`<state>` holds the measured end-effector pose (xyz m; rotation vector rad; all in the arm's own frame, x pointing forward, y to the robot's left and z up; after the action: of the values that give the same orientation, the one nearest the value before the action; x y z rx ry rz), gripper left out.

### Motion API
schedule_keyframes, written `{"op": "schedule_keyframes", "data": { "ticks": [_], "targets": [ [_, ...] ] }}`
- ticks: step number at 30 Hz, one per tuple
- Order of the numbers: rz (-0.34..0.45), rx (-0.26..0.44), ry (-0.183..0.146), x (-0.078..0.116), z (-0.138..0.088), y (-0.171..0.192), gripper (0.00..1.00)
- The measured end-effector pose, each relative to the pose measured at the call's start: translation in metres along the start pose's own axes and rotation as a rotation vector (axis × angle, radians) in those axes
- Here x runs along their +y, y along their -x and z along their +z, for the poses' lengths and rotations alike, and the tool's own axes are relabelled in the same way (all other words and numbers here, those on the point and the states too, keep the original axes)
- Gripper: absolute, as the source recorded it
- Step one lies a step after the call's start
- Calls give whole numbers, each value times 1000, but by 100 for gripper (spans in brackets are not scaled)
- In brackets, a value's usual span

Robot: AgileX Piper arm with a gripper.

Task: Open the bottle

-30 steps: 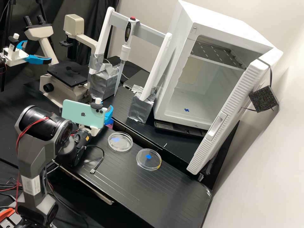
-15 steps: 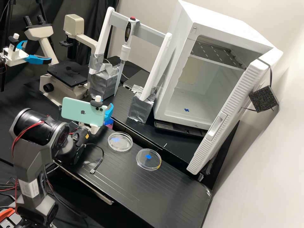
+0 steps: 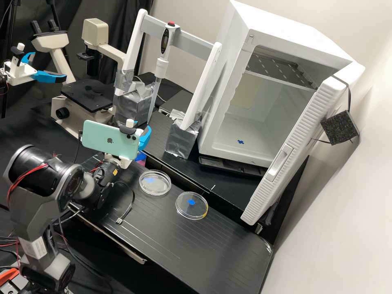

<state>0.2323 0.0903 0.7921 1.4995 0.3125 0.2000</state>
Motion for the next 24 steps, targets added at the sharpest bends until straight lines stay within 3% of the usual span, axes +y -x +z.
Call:
{"op": "schedule_keyframes", "data": {
  "ticks": [11, 24],
  "targets": [
    [-39, 49, -25, -8, 0, 38, 0],
    [-130, -4, -32, -27, 10, 54, 0]
  ]
}}
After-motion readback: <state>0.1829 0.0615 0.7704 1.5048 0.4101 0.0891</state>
